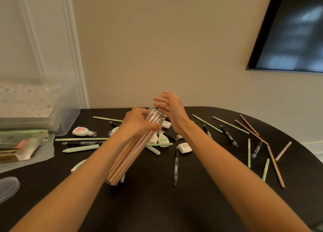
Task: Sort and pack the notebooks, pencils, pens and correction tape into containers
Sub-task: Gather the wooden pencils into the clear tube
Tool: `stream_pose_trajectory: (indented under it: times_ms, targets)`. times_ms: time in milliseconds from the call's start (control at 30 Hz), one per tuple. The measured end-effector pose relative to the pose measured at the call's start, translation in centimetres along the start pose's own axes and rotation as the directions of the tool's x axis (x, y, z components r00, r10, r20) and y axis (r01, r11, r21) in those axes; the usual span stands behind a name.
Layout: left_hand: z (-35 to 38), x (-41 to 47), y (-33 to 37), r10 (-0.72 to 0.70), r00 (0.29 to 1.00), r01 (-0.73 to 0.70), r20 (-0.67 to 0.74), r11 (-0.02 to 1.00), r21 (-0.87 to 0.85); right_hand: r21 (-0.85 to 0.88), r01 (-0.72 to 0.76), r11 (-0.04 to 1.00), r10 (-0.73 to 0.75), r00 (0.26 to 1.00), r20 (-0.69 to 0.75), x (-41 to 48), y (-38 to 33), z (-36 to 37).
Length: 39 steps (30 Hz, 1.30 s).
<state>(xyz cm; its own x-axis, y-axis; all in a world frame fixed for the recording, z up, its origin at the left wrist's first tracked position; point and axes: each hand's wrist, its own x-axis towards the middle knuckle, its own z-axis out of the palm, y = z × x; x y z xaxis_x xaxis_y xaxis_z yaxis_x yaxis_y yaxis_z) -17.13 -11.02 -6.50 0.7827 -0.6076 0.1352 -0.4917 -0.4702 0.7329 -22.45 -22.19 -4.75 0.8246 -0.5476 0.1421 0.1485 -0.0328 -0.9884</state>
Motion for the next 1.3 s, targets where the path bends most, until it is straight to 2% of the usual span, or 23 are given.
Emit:
stream_pose_trajectory:
  times_ms: [133,200,467,667,733,767,867,933,1033,1100,1200,1300]
  targets:
    - [0.5,0.3,0.3,-0.033,0.999,0.035,-0.034,0.998,0.047,-0.218,-0.052,0.974,0.084,0.986,0.142,-0.3,0.5,-1.0]
    - [1.0,0.3,0.9,-0.039,0.999,0.041,-0.033,0.997,0.072,-0.199,-0.065,0.978,0.094,0.985,0.142,-0.4,0.6,-2.1]
    - [6.4,1.8,5.9,0.030,1.000,-0.029,-0.007,0.988,0.152,-0.129,-0.060,0.990,0.045,0.992,-0.116,-1.1,1.4,-10.6]
    - [12.2,3.5,9.6,0.036,0.999,-0.043,0.038,0.980,0.192,-0.264,-0.279,0.923,0.180,0.922,-0.344,-1.2,3.8,-20.4]
    - [14.3,3.9,10.8,0.053,0.996,-0.066,0.067,0.978,0.199,-0.389,-0.315,0.866,0.114,0.881,-0.460,-1.4,4.4,-24.8]
    - [15.0,4.0,11.3,0.059,0.995,-0.074,0.079,0.977,0.201,-0.497,-0.338,0.799,0.041,0.856,-0.516,-1.5,4.7,-26.8]
    - [17.4,4.2,12.8,0.074,0.991,-0.095,0.110,0.976,0.196,-0.755,-0.474,0.453,-0.089,0.819,-0.567,-2.5,5.1,-32.8]
    - [18.6,4.4,13.7,0.084,0.989,-0.106,0.125,0.976,0.188,-0.762,-0.579,0.289,-0.054,0.785,-0.617,-3.4,5.4,-35.8]
    - [20.0,4.6,14.8,0.079,0.987,-0.106,0.141,0.975,0.194,-0.684,-0.690,0.236,0.068,0.714,-0.697,-4.4,6.5,-38.2]
    - [20.7,4.6,15.2,0.075,0.986,-0.105,0.147,0.973,0.207,-0.667,-0.712,0.222,0.130,0.699,-0.703,-4.7,7.1,-38.6]
    - [21.5,4.6,15.5,0.070,0.985,-0.103,0.159,0.972,0.212,-0.627,-0.744,0.232,0.175,0.666,-0.725,-4.6,7.1,-39.0]
    - [22.0,4.4,15.5,0.067,0.984,-0.105,0.165,0.967,0.233,-0.553,-0.786,0.276,0.297,0.617,-0.729,-4.6,6.7,-39.5]
